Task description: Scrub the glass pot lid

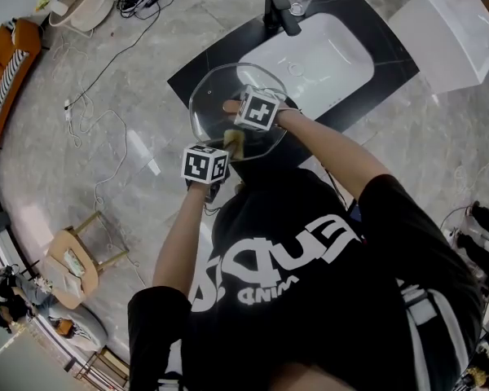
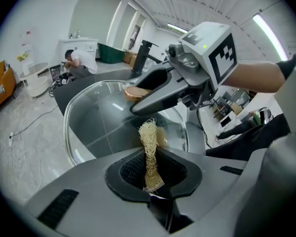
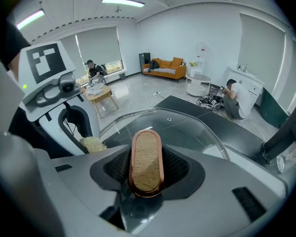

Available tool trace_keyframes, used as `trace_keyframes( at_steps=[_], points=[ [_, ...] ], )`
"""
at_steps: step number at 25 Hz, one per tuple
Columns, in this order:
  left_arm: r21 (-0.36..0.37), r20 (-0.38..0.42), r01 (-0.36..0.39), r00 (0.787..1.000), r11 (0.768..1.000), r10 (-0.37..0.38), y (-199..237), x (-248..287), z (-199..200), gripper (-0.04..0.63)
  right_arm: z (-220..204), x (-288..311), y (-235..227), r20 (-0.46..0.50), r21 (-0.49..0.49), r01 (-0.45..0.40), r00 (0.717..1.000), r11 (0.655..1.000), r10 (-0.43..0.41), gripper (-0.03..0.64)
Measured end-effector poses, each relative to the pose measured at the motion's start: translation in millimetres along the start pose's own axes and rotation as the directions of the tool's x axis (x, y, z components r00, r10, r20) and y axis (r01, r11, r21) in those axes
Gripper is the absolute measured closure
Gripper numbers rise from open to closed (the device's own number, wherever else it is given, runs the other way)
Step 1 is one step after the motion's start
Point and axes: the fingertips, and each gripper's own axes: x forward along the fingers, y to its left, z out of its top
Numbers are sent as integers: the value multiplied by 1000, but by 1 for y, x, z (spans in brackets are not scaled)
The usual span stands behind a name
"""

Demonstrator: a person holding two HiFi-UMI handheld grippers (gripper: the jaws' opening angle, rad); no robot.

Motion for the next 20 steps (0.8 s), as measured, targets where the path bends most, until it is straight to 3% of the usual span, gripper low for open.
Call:
trace_keyframes(
  at_steps=[12,20],
  points=[
    [54,-12,-17,1000,998,17,-39,27,14,545,3,0,-4,17,-10,14,1000,1000,-14,443],
    [31,-23,-33,999,999,33,-48,37,20,545,5,-2,-3,15,-5,8,1000,1000,-8,443]
  ],
)
